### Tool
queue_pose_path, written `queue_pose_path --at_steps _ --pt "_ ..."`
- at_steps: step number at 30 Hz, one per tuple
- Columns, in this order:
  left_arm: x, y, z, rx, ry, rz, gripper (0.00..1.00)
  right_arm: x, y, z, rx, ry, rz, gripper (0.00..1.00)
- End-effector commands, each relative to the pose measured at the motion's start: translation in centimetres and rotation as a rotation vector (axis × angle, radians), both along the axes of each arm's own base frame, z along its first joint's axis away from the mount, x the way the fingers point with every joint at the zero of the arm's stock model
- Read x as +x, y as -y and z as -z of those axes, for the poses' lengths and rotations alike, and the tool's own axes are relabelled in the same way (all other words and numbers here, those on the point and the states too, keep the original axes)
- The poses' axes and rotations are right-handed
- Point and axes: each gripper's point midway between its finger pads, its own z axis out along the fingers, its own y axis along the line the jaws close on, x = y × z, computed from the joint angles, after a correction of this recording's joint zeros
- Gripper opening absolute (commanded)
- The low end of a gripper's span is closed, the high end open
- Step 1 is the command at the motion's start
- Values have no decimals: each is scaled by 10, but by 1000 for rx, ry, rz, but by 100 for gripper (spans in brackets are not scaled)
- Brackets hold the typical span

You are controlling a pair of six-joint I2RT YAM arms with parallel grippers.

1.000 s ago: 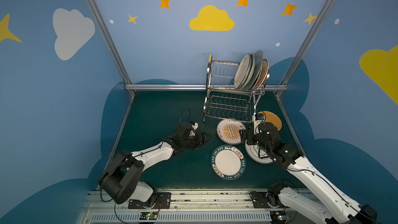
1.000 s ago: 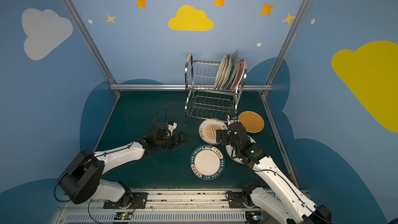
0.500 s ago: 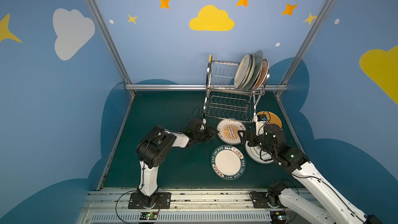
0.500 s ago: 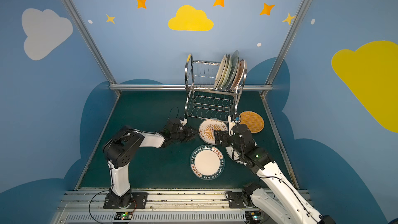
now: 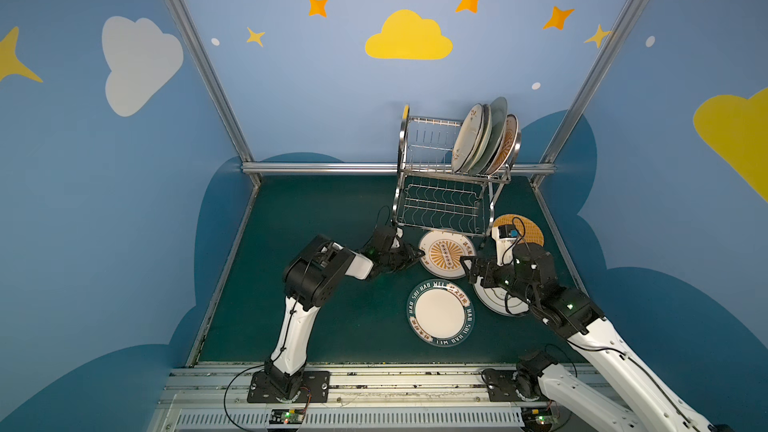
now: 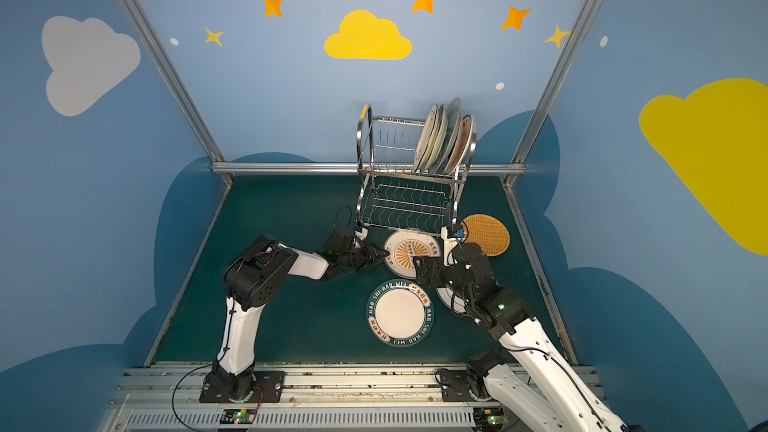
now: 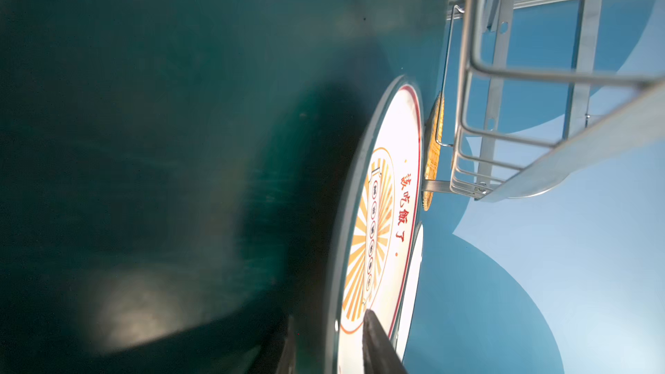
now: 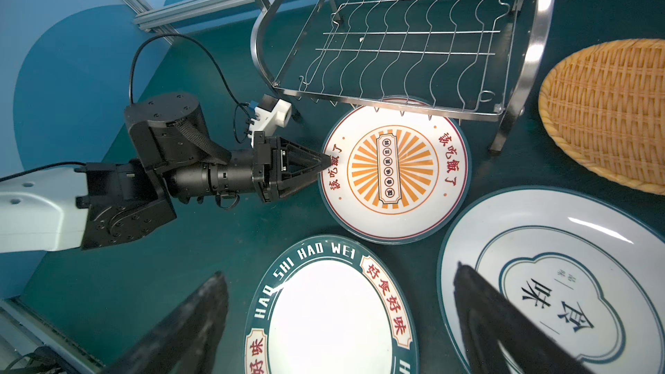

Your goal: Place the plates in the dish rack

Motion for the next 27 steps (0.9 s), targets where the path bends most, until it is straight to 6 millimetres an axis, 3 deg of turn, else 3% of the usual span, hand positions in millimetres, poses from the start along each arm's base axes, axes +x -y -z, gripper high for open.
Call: queue_pose_path --at_steps 1,19,27 --pt "4 0 10 8 -12 -13 30 -4 3 -9 18 2 6 95" --pt "9 8 11 -10 6 -46 9 -16 10 -12 26 -6 15 95" --pt "9 5 -7 -14 45 -49 4 -17 11 -13 23 -7 16 95"
